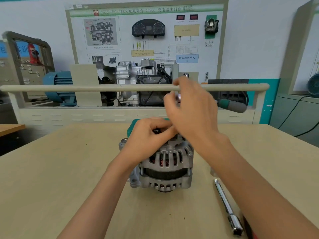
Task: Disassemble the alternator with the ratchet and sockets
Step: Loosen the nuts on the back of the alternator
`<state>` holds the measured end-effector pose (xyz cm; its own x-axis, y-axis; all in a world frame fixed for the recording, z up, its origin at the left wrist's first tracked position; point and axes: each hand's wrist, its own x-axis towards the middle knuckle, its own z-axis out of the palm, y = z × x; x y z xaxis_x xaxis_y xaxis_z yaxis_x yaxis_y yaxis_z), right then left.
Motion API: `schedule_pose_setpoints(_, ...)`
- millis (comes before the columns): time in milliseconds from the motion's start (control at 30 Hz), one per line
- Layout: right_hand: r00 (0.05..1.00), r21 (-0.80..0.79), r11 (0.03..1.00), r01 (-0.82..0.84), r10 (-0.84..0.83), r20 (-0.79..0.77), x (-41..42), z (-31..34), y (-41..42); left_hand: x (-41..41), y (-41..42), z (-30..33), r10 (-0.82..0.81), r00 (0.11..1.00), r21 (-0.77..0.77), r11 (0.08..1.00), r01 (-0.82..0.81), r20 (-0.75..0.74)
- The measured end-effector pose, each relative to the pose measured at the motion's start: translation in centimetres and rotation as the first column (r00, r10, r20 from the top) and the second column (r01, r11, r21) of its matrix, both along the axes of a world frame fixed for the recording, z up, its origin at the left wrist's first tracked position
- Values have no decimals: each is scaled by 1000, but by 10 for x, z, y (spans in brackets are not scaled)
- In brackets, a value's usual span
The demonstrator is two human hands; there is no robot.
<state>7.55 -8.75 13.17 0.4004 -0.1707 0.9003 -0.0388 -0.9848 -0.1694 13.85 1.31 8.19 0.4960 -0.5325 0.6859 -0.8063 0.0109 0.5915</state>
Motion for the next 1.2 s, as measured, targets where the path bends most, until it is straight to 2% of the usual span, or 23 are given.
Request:
schedule_pose_setpoints(67, 999, 28, 998, 51, -51, 4, 5, 2, -7, 0, -1, 0, 22, 1000, -9, 1000, -22, 11)
schedule_pose_setpoints(133, 1000, 18, 999, 29, -29, -5, 9, 1, -4, 2, 0, 0, 8, 1000, -18, 1000, -8, 15)
schedule_pose_setpoints(267, 981, 8, 982, -191, 191, -31, 16, 5, 6, 0, 1, 2, -14, 1000, 6, 1000, 14, -5)
schedule_pose_setpoints(333, 927, 107, 924, -366, 373, -45, 20, 8, 7, 0, 0, 2, -14, 1000, 23, 1000, 14, -6)
schedule_pose_setpoints(400, 811, 298, 772, -561, 585, 11, 24, 10, 3, 1, -1, 4, -12, 1000, 49, 999, 12, -4)
schedule_pose_setpoints(467, 660, 495, 536, -684, 744, 107, 26, 8, -4, 0, -1, 5, -11, 1000, 42, 999, 12, -27)
schedule_pose_setpoints(533, 521, 593, 310, -744, 823, 224, 29, 6, -10, 0, -1, 5, -21, 999, 27, 999, 22, -44)
schedule_pose_setpoints(567, 465, 612, 226, -758, 845, 264, 30, 5, -12, 0, -1, 5, -30, 998, 21, 999, 32, -56)
schedule_pose_setpoints(633, 419, 634, 157, -758, 861, 288, 30, 6, -10, 0, 0, 4, -45, 995, 7, 999, 45, -89)
schedule_pose_setpoints(667, 441, 633, 192, -750, 858, 263, 29, 6, -9, 1, 0, 4, -43, 994, -1, 999, 43, -98)
schedule_pose_setpoints(700, 491, 617, 269, -739, 843, 221, 27, 7, -8, 1, 0, 4, -36, 995, -5, 999, 36, -94)
schedule_pose_setpoints(767, 659, 529, 515, -675, 743, 118, 22, 7, -3, 0, -1, 4, -13, 997, -3, 1000, 12, -70)
schedule_pose_setpoints(800, 766, 438, 672, -598, 639, 67, 20, 5, -1, 0, -1, 4, -9, 998, -3, 1000, 8, -60)
schedule_pose_setpoints(833, 883, 302, 841, -449, 470, 2, 18, 3, 3, 0, -1, 4, -7, 999, -8, 1000, 7, -48)
schedule_pose_setpoints(867, 975, 127, 970, -209, 217, -55, 15, 1, 7, 1, -1, 3, -9, 999, -15, 1000, 8, -34)
schedule_pose_setpoints(900, 997, -29, 999, 23, -25, -74, 13, 0, 12, 1, -1, 2, -8, 1000, -13, 1000, 7, -27)
schedule_pose_setpoints(933, 983, -113, 981, 159, -168, -73, 11, 0, 16, 1, -1, 1, 2, 1000, -6, 1000, -2, -26)
schedule_pose_setpoints(1000, 972, -133, 968, 211, -222, -81, 9, 1, 22, 0, -3, 1, 24, 999, 6, 1000, -23, -36)
schedule_pose_setpoints(1100, 997, -81, 996, 48, -52, -56, 13, 0, 18, -2, -2, 1, 15, 997, -1, 1000, -15, -72)
schedule_pose_setpoints(1200, 967, 59, 966, -252, 250, 42, 16, 1, 14, -4, 0, 4, -21, 996, 1, 1000, 21, -91)
